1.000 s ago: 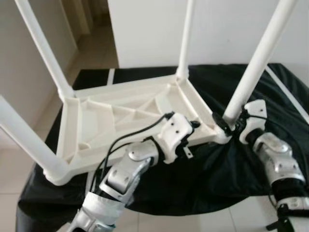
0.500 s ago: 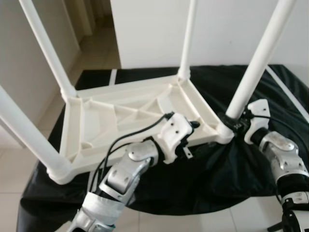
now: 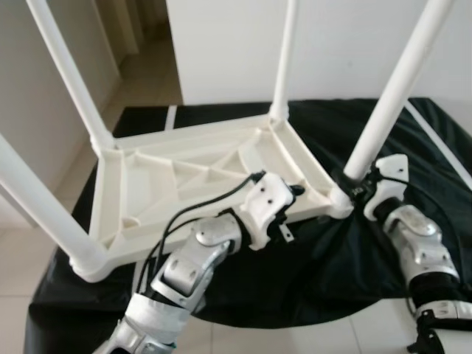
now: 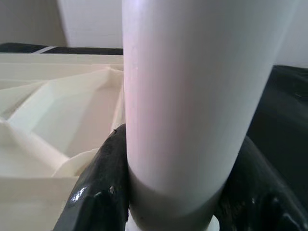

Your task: Building children table

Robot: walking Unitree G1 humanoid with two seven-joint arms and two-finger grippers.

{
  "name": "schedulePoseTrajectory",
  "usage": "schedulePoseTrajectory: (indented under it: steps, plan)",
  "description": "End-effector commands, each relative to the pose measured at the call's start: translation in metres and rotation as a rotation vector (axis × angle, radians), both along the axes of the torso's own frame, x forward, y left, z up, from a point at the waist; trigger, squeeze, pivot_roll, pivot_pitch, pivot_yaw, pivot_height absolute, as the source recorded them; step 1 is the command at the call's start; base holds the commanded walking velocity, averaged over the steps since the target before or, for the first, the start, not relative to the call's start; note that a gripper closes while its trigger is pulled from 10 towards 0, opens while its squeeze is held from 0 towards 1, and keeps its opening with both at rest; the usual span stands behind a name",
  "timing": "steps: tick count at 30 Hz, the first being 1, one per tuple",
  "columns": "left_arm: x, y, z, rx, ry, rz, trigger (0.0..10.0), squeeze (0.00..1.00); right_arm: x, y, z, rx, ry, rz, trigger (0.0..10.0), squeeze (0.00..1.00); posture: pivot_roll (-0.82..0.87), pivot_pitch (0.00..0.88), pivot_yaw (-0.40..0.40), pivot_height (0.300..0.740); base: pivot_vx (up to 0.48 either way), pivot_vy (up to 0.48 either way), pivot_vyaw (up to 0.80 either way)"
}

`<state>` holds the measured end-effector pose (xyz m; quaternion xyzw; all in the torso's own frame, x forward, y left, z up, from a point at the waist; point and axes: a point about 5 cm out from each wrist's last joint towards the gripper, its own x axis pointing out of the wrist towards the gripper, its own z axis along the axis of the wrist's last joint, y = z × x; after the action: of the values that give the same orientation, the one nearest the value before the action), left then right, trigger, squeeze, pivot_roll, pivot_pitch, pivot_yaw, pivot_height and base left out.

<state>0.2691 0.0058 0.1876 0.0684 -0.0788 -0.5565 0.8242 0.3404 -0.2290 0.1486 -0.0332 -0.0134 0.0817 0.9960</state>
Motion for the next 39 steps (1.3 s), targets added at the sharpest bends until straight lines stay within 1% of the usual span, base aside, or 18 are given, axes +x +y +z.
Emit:
schedulePoseTrajectory:
  steps: [1, 6, 9, 11, 12, 13, 15, 16, 17, 18, 20, 23, 26, 33, 36, 37, 38, 39]
  plan:
    - [-0.004, -0.003, -0.001, 0.006, 0.007, -0.048, 10.0, 0.0, -0.006, -0.005, -0.02, 0.046, 0.095, -0.117, 10.0, 0.0, -0.09, 0.026, 0.032, 0.74, 0.0, 0.0, 0.0]
    - [-0.003, -0.003, 0.0, -0.001, 0.007, -0.044, 10.0, 0.0, -0.006, 0.003, -0.021, 0.066, 0.094, -0.173, 10.0, 0.0, -0.09, 0.026, 0.031, 0.74, 0.0, 0.0, 0.0]
    - [-0.002, -0.004, 0.001, -0.004, 0.005, -0.043, 10.0, 0.0, -0.008, 0.011, -0.019, 0.099, 0.1, -0.269, 10.0, 0.0, -0.09, 0.021, 0.028, 0.74, 0.0, 0.0, 0.0]
    - [-0.002, -0.005, 0.001, -0.005, 0.004, -0.044, 10.0, 0.0, -0.009, 0.013, -0.018, 0.103, 0.101, -0.285, 10.0, 0.0, -0.09, 0.021, 0.028, 0.74, 0.0, 0.0, 0.0]
    - [-0.002, -0.005, 0.001, -0.006, 0.004, -0.045, 10.0, 0.0, -0.013, 0.019, -0.019, 0.105, 0.107, -0.343, 10.0, 0.0, -0.09, 0.018, 0.025, 0.74, 0.0, 0.0, 0.0]
    - [-0.002, -0.005, 0.001, -0.006, 0.004, -0.045, 10.0, 0.0, -0.013, 0.019, -0.019, 0.105, 0.107, -0.343, 10.0, 0.0, -0.09, 0.018, 0.025, 0.74, 0.0, 0.0, 0.0]
    - [-0.003, -0.006, 0.001, -0.009, 0.003, -0.047, 10.0, 0.0, -0.023, 0.028, -0.02, 0.128, 0.113, -0.464, 10.0, 0.0, -0.09, 0.015, 0.021, 0.74, 0.0, 0.0, 0.0]
    - [-0.003, -0.006, 0.001, -0.009, 0.003, -0.047, 10.0, 0.0, -0.023, 0.028, -0.02, 0.128, 0.113, -0.464, 10.0, 0.0, -0.09, 0.015, 0.021, 0.74, 0.0, 0.0, 0.0]
    - [-0.002, -0.006, 0.001, -0.009, 0.003, -0.048, 10.0, 0.0, -0.031, 0.034, -0.022, 0.141, 0.108, -0.535, 10.0, 0.0, -0.09, 0.014, 0.021, 0.74, 0.0, 0.0, 0.0]
    - [-0.002, -0.006, 0.001, -0.009, 0.003, -0.048, 10.0, 0.0, -0.031, 0.034, -0.022, 0.141, 0.108, -0.535, 10.0, 0.0, -0.09, 0.014, 0.021, 0.74, 0.0, 0.0, 0.0]
    - [-0.002, -0.007, 0.001, -0.01, 0.002, -0.049, 10.0, 0.0, -0.042, 0.044, -0.023, 0.171, 0.106, -0.603, 10.0, 0.0, -0.09, 0.011, 0.021, 0.74, 0.0, 0.0, 0.0]
    - [-0.002, -0.007, 0.002, -0.011, 0.002, -0.049, 10.0, 0.0, -0.046, 0.051, -0.025, 0.199, 0.112, -0.608, 10.0, 0.0, -0.09, 0.01, 0.021, 0.74, 0.0, 0.0, 0.0]
    - [-0.002, -0.008, 0.002, -0.014, 0.003, -0.052, 10.0, 0.0, -0.05, 0.063, -0.025, 0.222, 0.136, -0.565, 10.0, 0.0, -0.1, 0.008, 0.024, 0.74, 0.0, 0.0, 0.0]
    - [-0.002, -0.011, 0.001, -0.013, 0.004, -0.061, 10.0, 0.0, -0.054, 0.063, -0.023, 0.212, 0.152, -0.575, 10.0, 0.0, -0.1, 0.005, 0.024, 0.74, 0.0, 0.0, 0.0]
    - [-0.002, -0.011, 0.001, -0.013, 0.005, -0.06, 10.0, 0.0, -0.054, 0.062, -0.019, 0.221, 0.126, -0.567, 10.0, 0.0, -0.1, 0.003, 0.023, 0.74, 0.0, 0.0, 0.0]
    - [-0.002, -0.011, 0.001, -0.013, 0.005, -0.06, 10.0, 0.0, -0.053, 0.062, -0.016, 0.229, 0.103, -0.553, 10.0, 0.93, -0.1, 0.003, 0.023, 0.74, 0.0, 0.0, 0.0]
    - [-0.002, -0.011, 0.001, -0.013, 0.005, -0.06, 10.0, 0.0, -0.053, 0.061, -0.012, 0.228, 0.072, -0.525, 10.0, 1.0, -0.1, 0.003, 0.023, 0.74, 0.0, 0.0, 0.0]
    - [-0.002, -0.011, 0.001, -0.013, 0.005, -0.06, 10.0, 0.0, -0.053, 0.06, -0.009, 0.239, 0.041, -0.499, 10.0, 1.0, -0.1, 0.003, 0.023, 0.74, 0.0, 0.0, 0.0]
